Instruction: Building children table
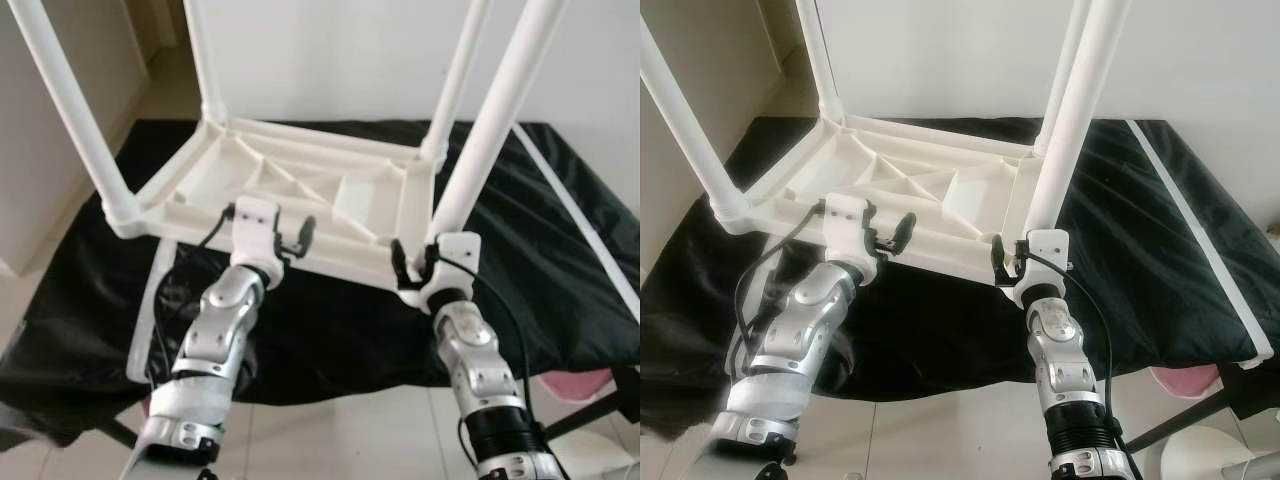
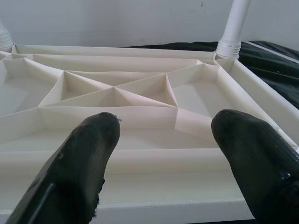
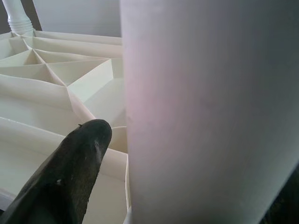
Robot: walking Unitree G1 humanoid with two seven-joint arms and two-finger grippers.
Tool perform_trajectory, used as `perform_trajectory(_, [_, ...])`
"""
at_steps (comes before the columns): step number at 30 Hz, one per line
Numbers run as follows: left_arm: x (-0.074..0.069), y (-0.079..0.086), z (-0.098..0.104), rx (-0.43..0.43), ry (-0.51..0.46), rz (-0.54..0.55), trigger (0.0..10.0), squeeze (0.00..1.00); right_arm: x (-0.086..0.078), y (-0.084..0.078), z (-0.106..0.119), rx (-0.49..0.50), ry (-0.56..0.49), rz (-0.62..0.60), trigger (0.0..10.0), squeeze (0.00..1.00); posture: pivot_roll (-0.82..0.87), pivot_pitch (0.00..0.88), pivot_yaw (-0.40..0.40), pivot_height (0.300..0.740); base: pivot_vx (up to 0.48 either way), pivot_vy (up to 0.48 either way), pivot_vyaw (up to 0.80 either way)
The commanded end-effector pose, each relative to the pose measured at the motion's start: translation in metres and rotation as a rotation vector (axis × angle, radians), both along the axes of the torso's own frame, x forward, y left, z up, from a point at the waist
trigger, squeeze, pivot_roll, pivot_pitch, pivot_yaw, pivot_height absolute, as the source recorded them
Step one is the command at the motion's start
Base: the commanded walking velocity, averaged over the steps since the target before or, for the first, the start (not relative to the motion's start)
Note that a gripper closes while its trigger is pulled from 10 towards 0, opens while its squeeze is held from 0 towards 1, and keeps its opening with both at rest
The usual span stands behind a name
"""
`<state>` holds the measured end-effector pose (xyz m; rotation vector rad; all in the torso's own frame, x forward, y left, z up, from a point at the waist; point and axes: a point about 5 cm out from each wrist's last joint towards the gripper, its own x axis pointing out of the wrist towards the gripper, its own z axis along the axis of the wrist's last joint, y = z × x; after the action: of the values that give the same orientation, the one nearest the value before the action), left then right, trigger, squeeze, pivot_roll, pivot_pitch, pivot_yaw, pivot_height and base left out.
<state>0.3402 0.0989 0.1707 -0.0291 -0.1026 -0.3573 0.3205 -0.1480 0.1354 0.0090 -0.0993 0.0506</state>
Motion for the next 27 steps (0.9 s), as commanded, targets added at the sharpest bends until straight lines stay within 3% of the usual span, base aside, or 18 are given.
perform_trajectory(1, [-0.0025, -0.0027, -0.0069, 0.009, 0.014, -0.059, 10.0, 0.00, 0.0004, -0.0010, -0.0018, 0.000, 0.004, 0.003, 10.0, 0.00, -0.02, 0.014, -0.001, 0.740, 0.000, 0.000, 0.00])
perform_trajectory(27, [-0.0029, -0.0023, -0.0070, 0.011, 0.017, -0.061, 10.0, 0.00, 0.0002, -0.0008, -0.0037, 0.002, 0.011, 0.002, 10.0, 0.00, -0.02, 0.015, -0.002, 0.740, 0.000, 0.000, 0.00])
